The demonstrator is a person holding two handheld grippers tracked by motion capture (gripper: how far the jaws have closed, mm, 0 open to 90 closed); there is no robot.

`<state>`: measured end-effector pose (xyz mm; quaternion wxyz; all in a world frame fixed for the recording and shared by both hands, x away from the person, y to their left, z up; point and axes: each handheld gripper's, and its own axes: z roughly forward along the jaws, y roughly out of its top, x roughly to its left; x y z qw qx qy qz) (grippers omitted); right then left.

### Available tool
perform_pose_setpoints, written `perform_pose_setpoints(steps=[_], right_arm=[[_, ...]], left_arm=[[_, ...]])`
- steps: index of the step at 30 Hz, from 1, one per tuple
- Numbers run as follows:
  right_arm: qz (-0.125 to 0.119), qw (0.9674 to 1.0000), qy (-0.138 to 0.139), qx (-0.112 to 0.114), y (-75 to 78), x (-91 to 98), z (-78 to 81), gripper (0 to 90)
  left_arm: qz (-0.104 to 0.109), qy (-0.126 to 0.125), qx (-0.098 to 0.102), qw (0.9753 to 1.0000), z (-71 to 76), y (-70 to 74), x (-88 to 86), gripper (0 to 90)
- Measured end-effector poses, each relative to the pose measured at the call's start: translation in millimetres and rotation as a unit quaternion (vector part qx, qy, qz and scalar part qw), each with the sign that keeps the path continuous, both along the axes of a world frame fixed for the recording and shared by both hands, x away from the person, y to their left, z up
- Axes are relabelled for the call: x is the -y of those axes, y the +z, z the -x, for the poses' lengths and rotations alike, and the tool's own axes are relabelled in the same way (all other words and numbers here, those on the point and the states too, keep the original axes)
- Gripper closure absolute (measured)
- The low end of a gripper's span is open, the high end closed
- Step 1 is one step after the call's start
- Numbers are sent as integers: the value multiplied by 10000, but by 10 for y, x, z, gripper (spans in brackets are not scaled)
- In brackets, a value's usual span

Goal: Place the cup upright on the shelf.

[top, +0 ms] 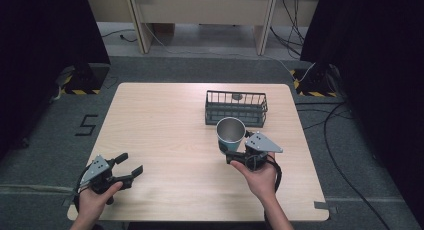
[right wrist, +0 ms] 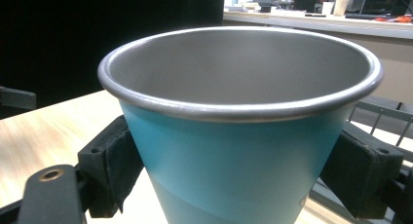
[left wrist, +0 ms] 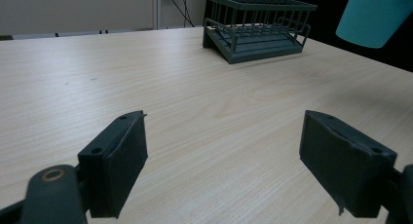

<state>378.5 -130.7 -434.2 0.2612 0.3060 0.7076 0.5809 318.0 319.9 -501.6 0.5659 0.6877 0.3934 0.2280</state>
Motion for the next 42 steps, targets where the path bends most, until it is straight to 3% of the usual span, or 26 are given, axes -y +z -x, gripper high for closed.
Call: perform_pose_setpoints(steps=[42], right_arm=[[-71, 9989, -443, 139, 274, 61, -466, 173]], left_arm=[[12, -19, 13, 10000, 4, 3, 1, 170]])
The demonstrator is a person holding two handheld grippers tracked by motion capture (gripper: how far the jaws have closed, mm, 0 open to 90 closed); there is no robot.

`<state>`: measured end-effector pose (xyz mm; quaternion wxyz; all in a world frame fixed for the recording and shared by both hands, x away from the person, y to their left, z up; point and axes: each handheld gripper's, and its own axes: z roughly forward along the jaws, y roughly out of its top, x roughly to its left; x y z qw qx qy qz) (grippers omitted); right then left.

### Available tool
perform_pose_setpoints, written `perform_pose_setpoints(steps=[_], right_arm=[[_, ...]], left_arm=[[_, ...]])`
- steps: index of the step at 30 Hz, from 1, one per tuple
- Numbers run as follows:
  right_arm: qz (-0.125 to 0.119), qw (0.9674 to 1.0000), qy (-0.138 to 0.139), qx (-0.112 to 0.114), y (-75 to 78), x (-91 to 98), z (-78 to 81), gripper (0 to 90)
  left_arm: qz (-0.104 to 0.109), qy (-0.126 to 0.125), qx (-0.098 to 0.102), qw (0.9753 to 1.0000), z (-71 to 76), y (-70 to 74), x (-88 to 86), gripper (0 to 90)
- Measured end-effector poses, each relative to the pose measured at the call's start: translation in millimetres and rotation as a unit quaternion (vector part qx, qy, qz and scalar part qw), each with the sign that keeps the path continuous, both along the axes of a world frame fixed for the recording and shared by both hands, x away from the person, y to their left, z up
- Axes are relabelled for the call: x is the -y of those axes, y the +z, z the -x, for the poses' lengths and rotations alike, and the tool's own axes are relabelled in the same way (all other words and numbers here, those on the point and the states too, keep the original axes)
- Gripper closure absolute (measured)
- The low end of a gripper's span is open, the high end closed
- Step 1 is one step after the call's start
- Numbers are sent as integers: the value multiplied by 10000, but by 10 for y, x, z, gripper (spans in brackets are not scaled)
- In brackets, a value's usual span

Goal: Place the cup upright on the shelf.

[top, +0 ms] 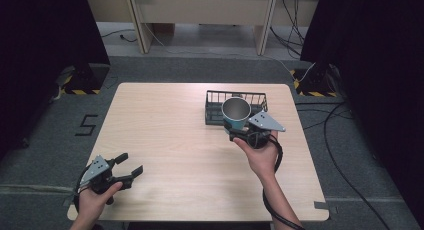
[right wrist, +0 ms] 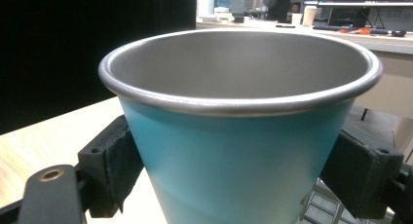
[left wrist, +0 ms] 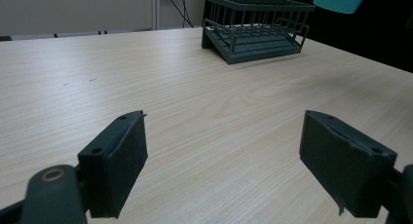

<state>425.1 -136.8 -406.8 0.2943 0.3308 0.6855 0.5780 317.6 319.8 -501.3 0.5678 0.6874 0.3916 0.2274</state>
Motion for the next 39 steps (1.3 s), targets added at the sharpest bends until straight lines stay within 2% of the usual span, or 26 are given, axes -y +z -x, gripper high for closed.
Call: perform_pose_setpoints(steps=[39], right_arm=[[-110, 9994, -315, -2, 158, 25, -389, 173]], left_arm=[[19, 10, -7, 10000, -1, 2, -5, 170]])
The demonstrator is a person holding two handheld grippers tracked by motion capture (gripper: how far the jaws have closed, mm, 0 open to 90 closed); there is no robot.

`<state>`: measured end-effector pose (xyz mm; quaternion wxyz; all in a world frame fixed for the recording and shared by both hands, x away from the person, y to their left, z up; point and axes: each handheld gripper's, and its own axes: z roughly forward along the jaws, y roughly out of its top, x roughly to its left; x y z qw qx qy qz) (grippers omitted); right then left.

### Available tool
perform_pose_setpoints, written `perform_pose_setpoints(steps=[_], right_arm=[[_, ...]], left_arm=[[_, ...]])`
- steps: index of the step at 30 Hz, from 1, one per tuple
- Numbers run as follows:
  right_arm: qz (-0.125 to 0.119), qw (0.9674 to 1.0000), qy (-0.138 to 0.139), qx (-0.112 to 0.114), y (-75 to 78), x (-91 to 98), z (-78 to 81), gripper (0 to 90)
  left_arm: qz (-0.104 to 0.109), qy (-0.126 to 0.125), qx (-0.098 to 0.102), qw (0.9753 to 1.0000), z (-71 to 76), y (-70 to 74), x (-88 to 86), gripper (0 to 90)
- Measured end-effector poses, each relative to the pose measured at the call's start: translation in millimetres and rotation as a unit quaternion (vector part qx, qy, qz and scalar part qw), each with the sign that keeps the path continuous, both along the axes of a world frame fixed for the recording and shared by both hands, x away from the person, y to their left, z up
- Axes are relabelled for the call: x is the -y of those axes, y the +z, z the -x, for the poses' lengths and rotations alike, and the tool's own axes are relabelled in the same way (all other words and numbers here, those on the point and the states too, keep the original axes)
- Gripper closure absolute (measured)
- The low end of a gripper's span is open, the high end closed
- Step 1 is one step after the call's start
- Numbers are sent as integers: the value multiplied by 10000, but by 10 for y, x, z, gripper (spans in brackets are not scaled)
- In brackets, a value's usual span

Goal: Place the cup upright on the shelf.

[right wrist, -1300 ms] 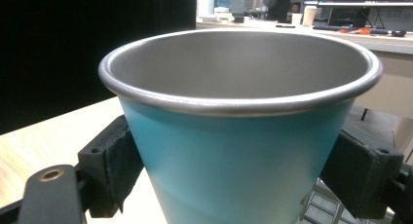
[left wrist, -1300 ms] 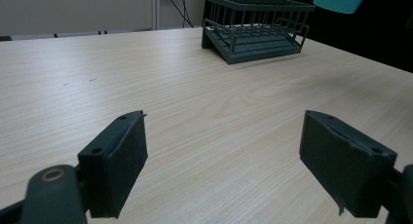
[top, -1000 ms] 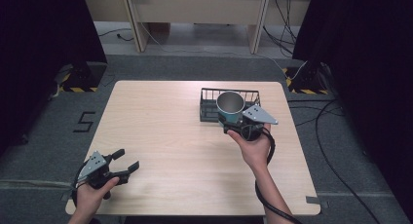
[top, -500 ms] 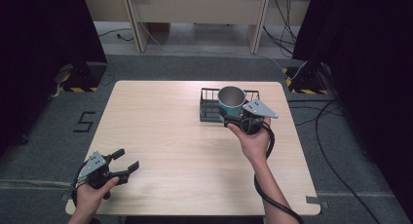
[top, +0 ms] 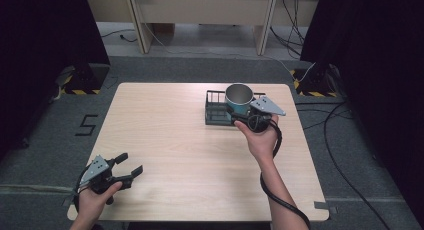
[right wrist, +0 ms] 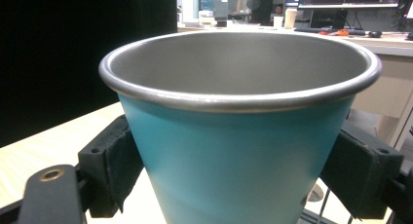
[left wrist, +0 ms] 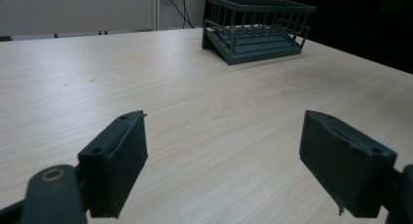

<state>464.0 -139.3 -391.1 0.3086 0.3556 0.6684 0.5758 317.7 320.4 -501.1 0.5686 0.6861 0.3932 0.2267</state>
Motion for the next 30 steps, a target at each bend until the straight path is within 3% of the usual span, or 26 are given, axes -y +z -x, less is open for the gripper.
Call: perform_pose_setpoints(steps=[30], right_arm=[[1, 9996, -260, -74, 111, -23, -352, 173]], left_arm=[[24, -3, 3, 10000, 2, 1, -1, 171]])
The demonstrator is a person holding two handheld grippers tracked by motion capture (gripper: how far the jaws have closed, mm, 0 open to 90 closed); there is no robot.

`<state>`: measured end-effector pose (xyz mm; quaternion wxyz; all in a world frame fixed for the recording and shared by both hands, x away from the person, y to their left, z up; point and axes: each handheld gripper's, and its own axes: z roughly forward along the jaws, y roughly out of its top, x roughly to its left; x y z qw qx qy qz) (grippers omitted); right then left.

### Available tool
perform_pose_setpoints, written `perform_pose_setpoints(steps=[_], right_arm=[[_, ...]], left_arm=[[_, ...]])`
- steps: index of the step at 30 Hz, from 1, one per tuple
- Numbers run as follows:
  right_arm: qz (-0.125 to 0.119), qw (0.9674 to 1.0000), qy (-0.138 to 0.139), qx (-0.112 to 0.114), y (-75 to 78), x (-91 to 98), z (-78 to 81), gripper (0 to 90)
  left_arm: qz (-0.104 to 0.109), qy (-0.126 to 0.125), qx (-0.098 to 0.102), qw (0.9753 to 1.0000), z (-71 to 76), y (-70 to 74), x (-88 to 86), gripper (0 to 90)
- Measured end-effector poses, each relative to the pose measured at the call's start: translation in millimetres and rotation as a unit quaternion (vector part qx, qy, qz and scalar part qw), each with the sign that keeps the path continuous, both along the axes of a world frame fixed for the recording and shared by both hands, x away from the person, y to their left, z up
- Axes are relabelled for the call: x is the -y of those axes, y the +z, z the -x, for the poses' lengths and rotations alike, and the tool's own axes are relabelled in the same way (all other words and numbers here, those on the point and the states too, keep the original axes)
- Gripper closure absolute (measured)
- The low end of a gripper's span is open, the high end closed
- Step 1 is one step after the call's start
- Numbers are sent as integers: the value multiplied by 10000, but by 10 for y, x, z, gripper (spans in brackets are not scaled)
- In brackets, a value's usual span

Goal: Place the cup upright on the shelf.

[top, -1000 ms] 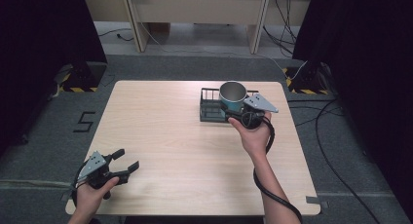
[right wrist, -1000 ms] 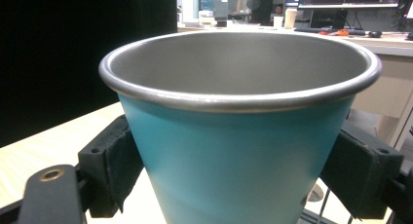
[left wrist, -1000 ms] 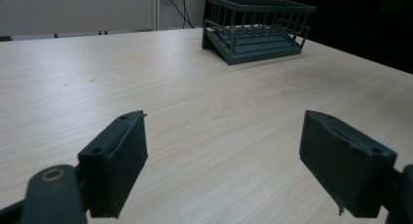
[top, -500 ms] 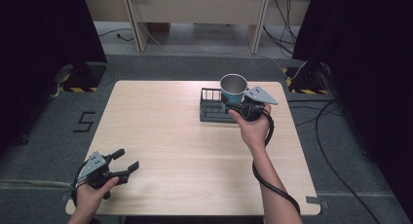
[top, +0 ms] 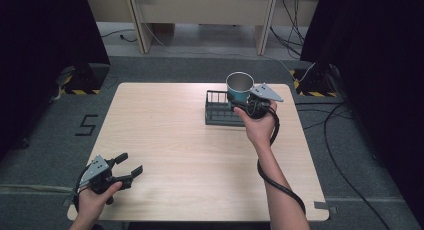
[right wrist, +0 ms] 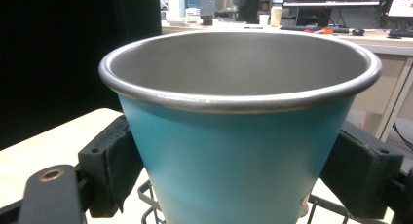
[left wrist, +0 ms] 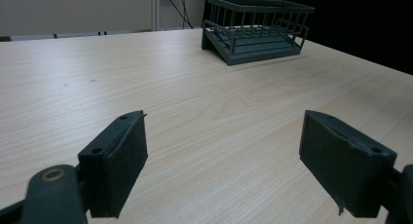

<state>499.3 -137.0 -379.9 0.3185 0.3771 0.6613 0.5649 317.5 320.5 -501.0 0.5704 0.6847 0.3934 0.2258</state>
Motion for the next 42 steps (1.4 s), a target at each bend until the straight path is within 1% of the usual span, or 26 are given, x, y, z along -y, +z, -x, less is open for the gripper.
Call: perform_pose_setpoints(steps=[18, 25, 36, 42], right_arm=[[-9, 9996, -213, -185, -62, -30, -228, 173], [-32, 9991, -299, -292, -93, -31, -311, 172], [-36, 9977, -498, -462, -212, 1, -423, 173], [-32, 9972, -537, -528, -252, 2, -468, 172]], left_arm=[[12, -8, 1, 10000, -2, 0, -3, 171], [16, -11, 0, 10000, -2, 0, -2, 171], [25, -15, -1, 10000, -2, 1, -2, 171], [23, -24, -4, 10000, -4, 0, 1, 171]])
